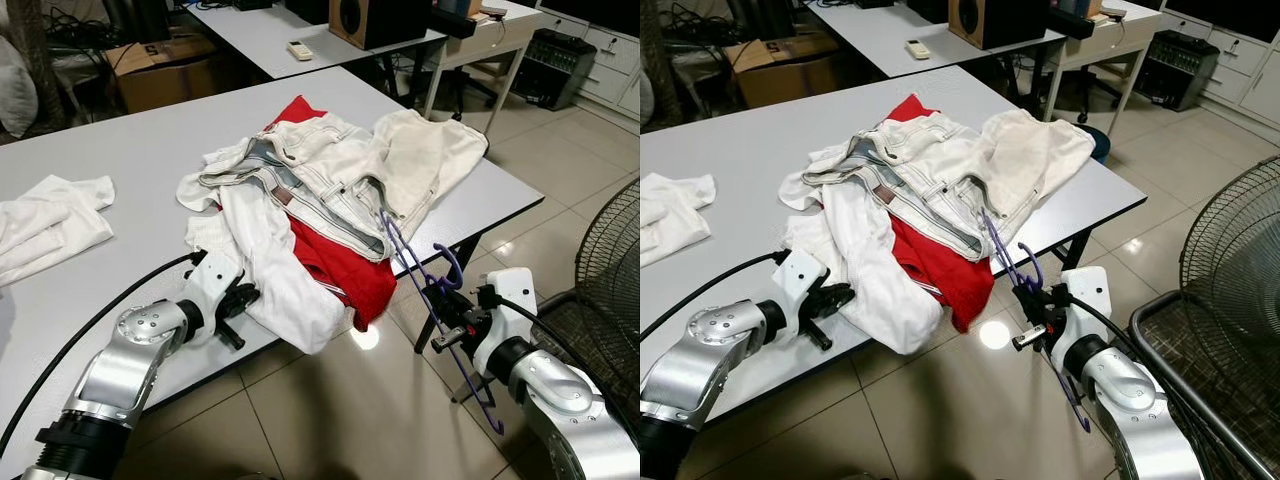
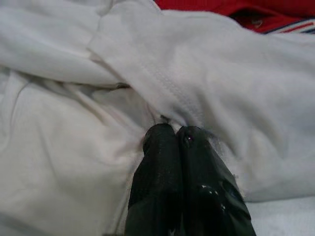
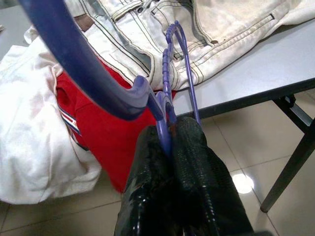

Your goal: Hang hanger

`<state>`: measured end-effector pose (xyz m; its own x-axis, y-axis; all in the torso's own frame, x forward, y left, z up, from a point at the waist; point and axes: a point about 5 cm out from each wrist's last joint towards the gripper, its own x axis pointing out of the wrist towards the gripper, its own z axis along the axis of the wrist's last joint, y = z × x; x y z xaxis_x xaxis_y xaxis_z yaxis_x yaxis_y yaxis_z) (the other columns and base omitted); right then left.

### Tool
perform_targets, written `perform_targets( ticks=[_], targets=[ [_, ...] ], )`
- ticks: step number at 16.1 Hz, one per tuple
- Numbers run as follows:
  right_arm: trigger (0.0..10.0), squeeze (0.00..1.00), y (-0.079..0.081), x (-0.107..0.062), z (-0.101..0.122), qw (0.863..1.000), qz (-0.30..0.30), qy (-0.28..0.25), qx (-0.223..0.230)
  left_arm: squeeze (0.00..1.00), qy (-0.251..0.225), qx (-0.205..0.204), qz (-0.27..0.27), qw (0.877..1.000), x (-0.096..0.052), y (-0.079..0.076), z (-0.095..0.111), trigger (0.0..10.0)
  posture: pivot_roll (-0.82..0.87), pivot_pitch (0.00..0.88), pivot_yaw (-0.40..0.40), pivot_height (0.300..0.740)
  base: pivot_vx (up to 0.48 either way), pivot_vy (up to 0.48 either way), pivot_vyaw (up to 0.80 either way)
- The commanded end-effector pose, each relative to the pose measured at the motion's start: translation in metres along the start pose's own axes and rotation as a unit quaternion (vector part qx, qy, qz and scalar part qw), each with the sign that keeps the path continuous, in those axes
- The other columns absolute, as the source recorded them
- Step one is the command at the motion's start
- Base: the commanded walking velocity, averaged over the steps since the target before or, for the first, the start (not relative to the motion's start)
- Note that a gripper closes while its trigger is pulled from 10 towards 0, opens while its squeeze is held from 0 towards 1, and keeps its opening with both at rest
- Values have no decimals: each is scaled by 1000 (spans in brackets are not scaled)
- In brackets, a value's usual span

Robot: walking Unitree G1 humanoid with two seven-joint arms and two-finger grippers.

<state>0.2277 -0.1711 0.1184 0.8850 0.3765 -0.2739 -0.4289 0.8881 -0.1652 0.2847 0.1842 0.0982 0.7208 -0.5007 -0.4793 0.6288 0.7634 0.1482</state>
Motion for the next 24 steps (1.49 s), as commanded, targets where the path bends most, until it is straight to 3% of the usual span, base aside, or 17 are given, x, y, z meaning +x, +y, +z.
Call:
perform_targets(
  ticks=[1,10,12,24],
  targets=[
    [10000,0,2,1,3,1000,11,1,-5,0,-17,4,7,1000,-1,2,9,0,-107,49,12,740,0,0,0],
    [10000,0,-1,3,4,1000,8,-3,-7,0,-119,11,28,992,5,2,52,0,-113,39,17,740,0,0,0],
    [10000,0,-1,3,5,1000,5,-4,-8,0,-171,3,34,985,4,2,68,0,-114,37,14,740,0,0,0],
    [10000,0,-5,6,7,1000,-17,-20,-8,0,-269,18,32,962,5,3,113,0,-105,0,21,740,0,0,0]
  ],
)
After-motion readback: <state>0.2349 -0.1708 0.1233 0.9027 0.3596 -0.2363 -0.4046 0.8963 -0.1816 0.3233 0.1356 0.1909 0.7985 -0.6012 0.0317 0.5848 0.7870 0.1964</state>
